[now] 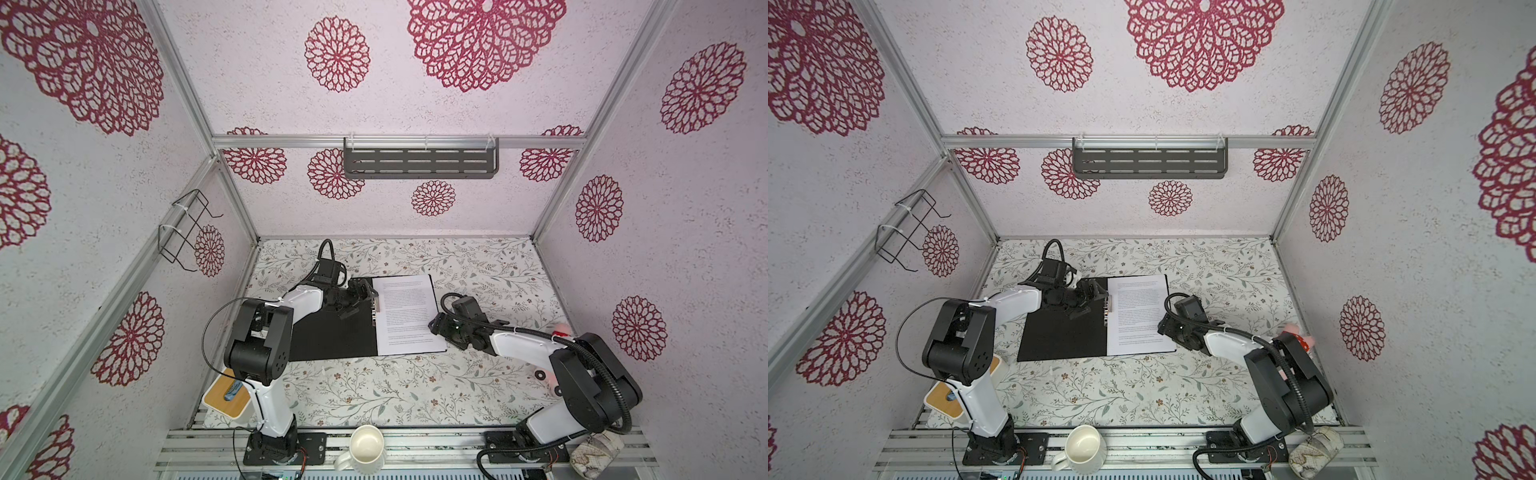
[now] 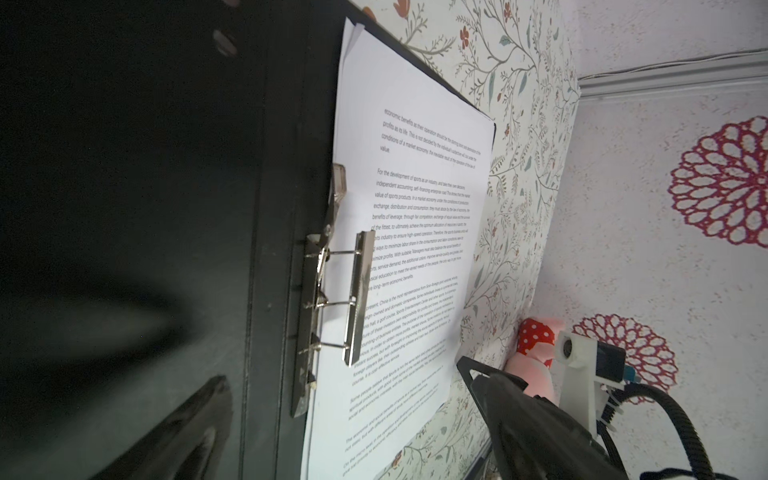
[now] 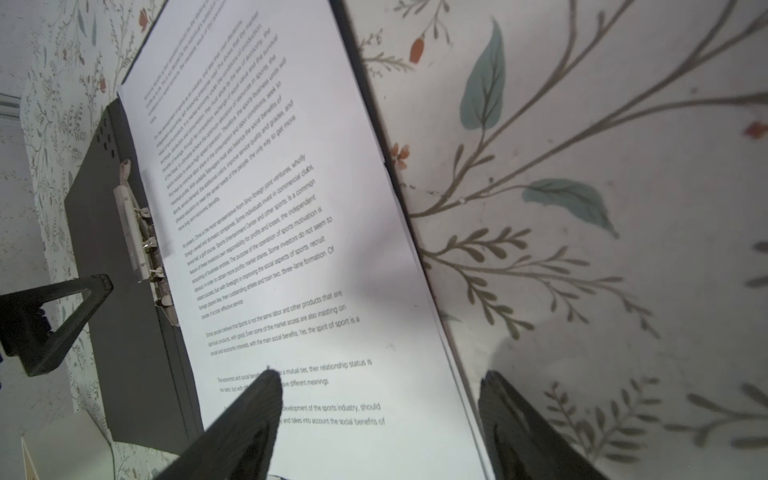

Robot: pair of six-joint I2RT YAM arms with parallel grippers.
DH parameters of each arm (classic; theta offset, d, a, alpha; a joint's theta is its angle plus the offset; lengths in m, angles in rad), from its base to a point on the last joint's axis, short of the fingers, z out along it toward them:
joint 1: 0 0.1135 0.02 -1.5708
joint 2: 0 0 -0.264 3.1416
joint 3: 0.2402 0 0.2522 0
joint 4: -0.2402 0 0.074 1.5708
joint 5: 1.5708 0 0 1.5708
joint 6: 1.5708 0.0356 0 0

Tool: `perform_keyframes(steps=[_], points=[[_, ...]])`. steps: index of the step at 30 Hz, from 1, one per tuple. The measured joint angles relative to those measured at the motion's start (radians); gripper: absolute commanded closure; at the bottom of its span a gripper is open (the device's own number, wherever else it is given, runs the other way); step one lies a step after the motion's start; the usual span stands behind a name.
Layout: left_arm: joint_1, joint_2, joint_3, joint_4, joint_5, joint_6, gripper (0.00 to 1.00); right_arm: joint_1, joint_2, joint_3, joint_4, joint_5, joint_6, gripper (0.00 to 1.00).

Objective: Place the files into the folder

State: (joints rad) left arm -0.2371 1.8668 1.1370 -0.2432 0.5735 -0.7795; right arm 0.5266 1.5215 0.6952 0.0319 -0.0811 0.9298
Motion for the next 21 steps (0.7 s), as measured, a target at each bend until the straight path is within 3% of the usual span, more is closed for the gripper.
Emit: perform_keyframes(steps=[21], points=[[-0.057, 0.101, 0.0, 0.125, 0.095, -0.087, 0.01, 0.0, -0.005, 0.027, -0.041, 0.108, 0.033, 0.19]])
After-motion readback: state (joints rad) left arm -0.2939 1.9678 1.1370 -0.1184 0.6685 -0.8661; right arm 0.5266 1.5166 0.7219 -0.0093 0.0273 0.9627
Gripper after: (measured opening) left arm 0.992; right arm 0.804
